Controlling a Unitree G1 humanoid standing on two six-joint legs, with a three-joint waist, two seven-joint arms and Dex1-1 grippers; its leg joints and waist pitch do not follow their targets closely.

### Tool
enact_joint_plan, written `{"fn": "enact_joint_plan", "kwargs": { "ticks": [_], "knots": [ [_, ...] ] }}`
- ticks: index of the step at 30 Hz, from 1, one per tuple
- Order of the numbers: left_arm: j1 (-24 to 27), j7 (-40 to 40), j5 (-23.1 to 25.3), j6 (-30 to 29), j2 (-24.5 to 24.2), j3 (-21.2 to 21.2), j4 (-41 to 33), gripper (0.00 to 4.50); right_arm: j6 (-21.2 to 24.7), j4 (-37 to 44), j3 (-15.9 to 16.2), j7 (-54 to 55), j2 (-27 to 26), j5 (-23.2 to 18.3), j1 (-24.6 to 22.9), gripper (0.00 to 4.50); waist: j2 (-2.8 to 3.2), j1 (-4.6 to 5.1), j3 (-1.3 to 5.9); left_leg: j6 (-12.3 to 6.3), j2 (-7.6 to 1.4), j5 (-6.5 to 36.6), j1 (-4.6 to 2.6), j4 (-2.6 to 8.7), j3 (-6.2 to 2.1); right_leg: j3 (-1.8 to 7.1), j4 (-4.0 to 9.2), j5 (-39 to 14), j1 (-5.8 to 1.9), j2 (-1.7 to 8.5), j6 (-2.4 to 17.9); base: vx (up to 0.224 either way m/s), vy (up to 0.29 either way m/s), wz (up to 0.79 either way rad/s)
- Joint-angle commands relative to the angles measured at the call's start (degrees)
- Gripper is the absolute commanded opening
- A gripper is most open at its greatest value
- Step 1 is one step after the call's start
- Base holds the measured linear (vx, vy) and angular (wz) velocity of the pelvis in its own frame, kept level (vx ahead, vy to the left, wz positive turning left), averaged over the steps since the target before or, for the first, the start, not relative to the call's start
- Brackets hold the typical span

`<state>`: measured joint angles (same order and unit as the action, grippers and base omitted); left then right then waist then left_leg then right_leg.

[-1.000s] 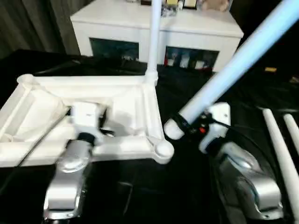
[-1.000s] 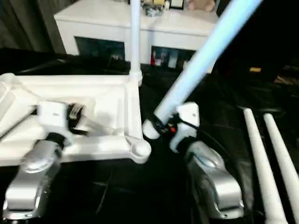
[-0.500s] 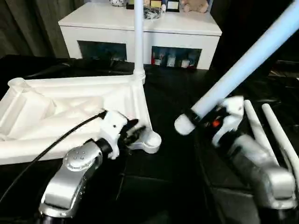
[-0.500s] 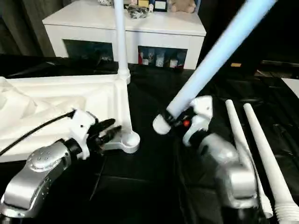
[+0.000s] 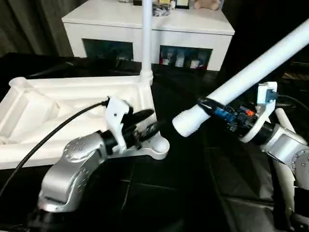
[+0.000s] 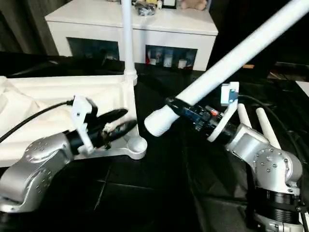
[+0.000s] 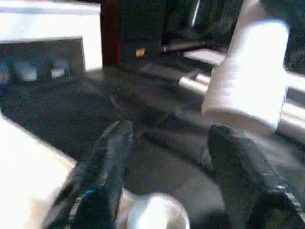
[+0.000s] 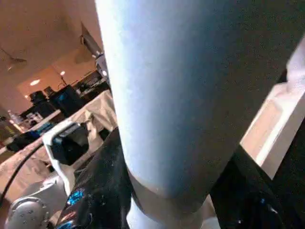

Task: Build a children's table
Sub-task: Insert table leg to table base

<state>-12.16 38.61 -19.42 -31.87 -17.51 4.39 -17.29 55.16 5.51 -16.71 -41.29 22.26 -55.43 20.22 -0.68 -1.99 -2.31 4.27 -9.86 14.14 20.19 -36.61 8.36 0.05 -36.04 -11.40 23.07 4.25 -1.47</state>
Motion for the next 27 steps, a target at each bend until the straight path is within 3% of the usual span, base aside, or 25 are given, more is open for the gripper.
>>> {"fn": "enact_joint_plan", "kwargs": {
  "ticks": [1,2,3,4,5,9,10,11,12,13,14,16,17,19,20,22,23,25,26,27],
  "knots": [
    [0.42,0.95,0.84,-0.69,-1.18,0.77,-0.99,3.11,1.20,-0.09,-0.62,-0.70,1.11,-1.23,0.90,1.82,-0.34,-0.20,2.94,-3.23,-1.70,1.88,0.14,5.00,0.34,0.95,3.90,-4.93,-2.72,1.94,14.89,0.000,0.000,0.00],
    [1.03,1.82,2.05,-0.09,-2.80,1.85,-0.69,3.26,1.39,-0.06,-0.10,-0.82,1.29,-1.33,0.82,1.82,-1.63,-0.18,2.97,-3.38,-1.78,1.44,0.28,5.05,0.51,0.90,3.94,-4.72,-2.91,1.96,14.59,0.000,0.000,0.00],
    [1.42,2.76,4.26,1.16,-4.87,3.48,0.03,3.38,0.65,0.28,1.07,-1.05,1.64,-0.09,0.66,1.82,-1.02,-0.57,2.84,-3.37,-1.76,1.98,0.22,5.28,0.39,0.80,4.01,-6.99,-2.73,2.09,13.58,0.000,0.000,0.00],
    [1.61,3.27,5.54,1.91,-6.02,4.41,0.46,3.42,0.14,0.49,1.74,-1.17,1.80,0.73,0.57,1.82,-0.85,-0.54,2.87,-3.32,-1.84,2.22,0.03,5.28,0.48,0.80,4.12,-7.59,-2.54,2.12,13.12,0.000,0.000,0.00],
    [1.64,3.68,7.17,2.95,-7.26,5.54,1.13,3.42,-0.73,0.71,2.38,-1.05,1.96,1.74,0.49,1.82,-1.23,-0.31,2.78,-2.71,-1.94,2.31,0.01,5.36,0.60,0.79,4.09,-7.38,-2.47,2.13,13.00,0.000,0.000,0.00],
    [-0.38,4.41,11.02,7.21,-9.42,7.70,5.63,3.74,-4.59,0.73,6.01,-0.83,2.39,7.07,0.98,1.82,-1.09,-0.33,2.73,-1.29,-2.01,2.71,0.01,5.54,0.59,0.74,3.95,-6.91,-2.42,2.26,12.51,0.000,0.000,0.00],
    [-2.00,3.46,10.80,7.79,-8.61,6.87,7.04,3.81,-6.42,0.88,7.57,-0.42,2.39,9.48,1.36,1.82,-1.13,-0.36,2.76,-1.22,-2.01,2.58,-0.04,5.46,0.64,0.72,3.98,-6.58,-2.30,2.25,12.60,0.000,0.000,0.00],
    [-3.36,2.91,10.11,8.20,-7.96,6.05,8.22,3.87,-8.52,1.08,9.41,0.04,2.58,12.16,1.61,1.82,-0.34,-0.29,2.74,-0.50,-1.88,2.91,-0.16,5.43,0.77,0.73,4.04,-5.81,-2.17,2.13,12.88,0.000,0.000,0.00],
    [-4.12,2.66,9.59,8.38,-7.56,5.53,8.85,3.87,-9.77,1.21,10.52,0.33,2.71,13.73,1.73,1.82,-0.50,-0.41,2.79,-0.14,-1.91,3.06,-0.16,5.44,0.74,0.67,3.99,-5.61,-2.22,2.17,12.95,0.000,0.000,0.00],
    [-4.81,3.31,9.52,8.85,-8.03,5.41,9.79,4.05,-10.85,1.61,12.14,0.52,3.28,15.57,1.83,1.82,-0.17,-0.50,2.80,0.44,-1.90,3.47,-0.11,5.52,0.69,0.67,3.87,-5.19,-2.32,2.20,13.27,0.000,0.000,0.00],
    [-5.06,3.89,9.68,9.15,-8.58,5.54,10.26,4.16,-11.22,1.88,13.00,0.60,3.70,16.47,1.87,1.82,-0.52,-0.38,2.75,0.72,-1.85,3.95,0.17,5.59,0.61,0.65,3.88,-5.31,-2.66,2.22,13.24,0.000,0.000,0.00],
    [-5.25,4.70,9.30,9.58,-8.76,5.29,10.79,4.27,-12.19,2.30,14.06,0.48,4.06,17.79,1.68,1.82,-0.66,-0.34,2.80,0.63,-1.87,3.79,0.30,5.58,0.56,0.70,3.75,-4.75,-2.85,2.29,13.06,0.000,0.000,0.00],
    [-6.54,4.77,5.86,8.89,-6.82,2.46,11.03,4.36,-12.38,2.81,14.57,0.55,3.86,18.18,1.59,1.82,-0.22,-0.28,2.85,0.64,-1.77,3.20,0.29,5.50,0.60,0.75,3.62,-3.94,-2.84,2.26,13.24,0.000,0.000,0.00],
    [-8.38,6.67,1.14,6.75,-5.86,-0.04,10.28,4.44,-13.00,3.07,14.56,1.18,3.13,18.75,1.92,1.82,-0.50,-0.21,3.06,0.49,-1.78,1.84,0.35,5.36,0.63,0.72,3.30,-1.24,-3.01,2.25,14.41,0.000,0.000,0.00],
    [-8.41,6.71,1.08,6.72,-5.86,-0.07,10.27,4.44,-13.02,3.07,14.56,1.20,3.11,18.76,1.92,1.82,-0.44,-0.28,3.05,0.44,-1.74,1.59,0.27,5.36,0.68,0.69,3.29,-0.78,-2.89,2.22,14.79,0.000,0.000,0.00],
    [-7.61,12.45,3.96,7.63,-11.32,3.70,11.86,4.44,-15.82,2.38,16.17,1.99,3.66,22.47,2.36,1.82,-0.68,-0.36,2.91,-0.42,-1.76,2.08,0.27,5.51,0.61,0.52,3.46,-1.85,-2.77,2.06,14.63,0.000,0.000,0.00],
    [-7.61,12.45,3.96,7.63,-11.32,3.70,11.86,4.44,-15.82,2.38,16.17,1.99,3.66,22.47,2.36,1.82,-0.84,0.04,2.73,-0.45,-1.61,3.17,0.65,5.73,0.63,0.59,3.54,-4.42,-3.07,2.01,13.44,0.000,0.000,0.00],
    [-6.65,17.33,4.87,7.54,-15.12,5.99,13.78,4.44,-19.12,1.21,18.76,1.80,4.64,26.45,2.49,1.82,-0.44,-0.06,2.79,0.03,-1.87,3.63,0.17,5.71,0.67,0.66,3.81,-6.27,-2.70,2.23,12.92,0.000,0.000,0.00],
    [-6.65,17.33,4.87,7.54,-15.12,5.99,13.78,4.44,-19.12,1.21,18.76,1.80,4.64,26.45,2.49,1.82,-0.71,-0.04,2.78,0.08,-1.79,3.36,0.22,5.71,0.76,0.67,3.78,-6.12,-2.70,2.13,12.81,0.000,0.000,0.00],
    [-7.58,19.63,6.34,8.04,-16.63,7.57,15.68,4.44,-19.81,0.68,19.37,1.49,4.29,27.27,2.65,1.82,-0.40,-0.17,2.81,0.08,-1.86,2.68,0.06,5.78,0.76,0.70,3.63,-4.70,-2.57,2.14,13.14,0.000,0.000,0.00]
  ]
}}
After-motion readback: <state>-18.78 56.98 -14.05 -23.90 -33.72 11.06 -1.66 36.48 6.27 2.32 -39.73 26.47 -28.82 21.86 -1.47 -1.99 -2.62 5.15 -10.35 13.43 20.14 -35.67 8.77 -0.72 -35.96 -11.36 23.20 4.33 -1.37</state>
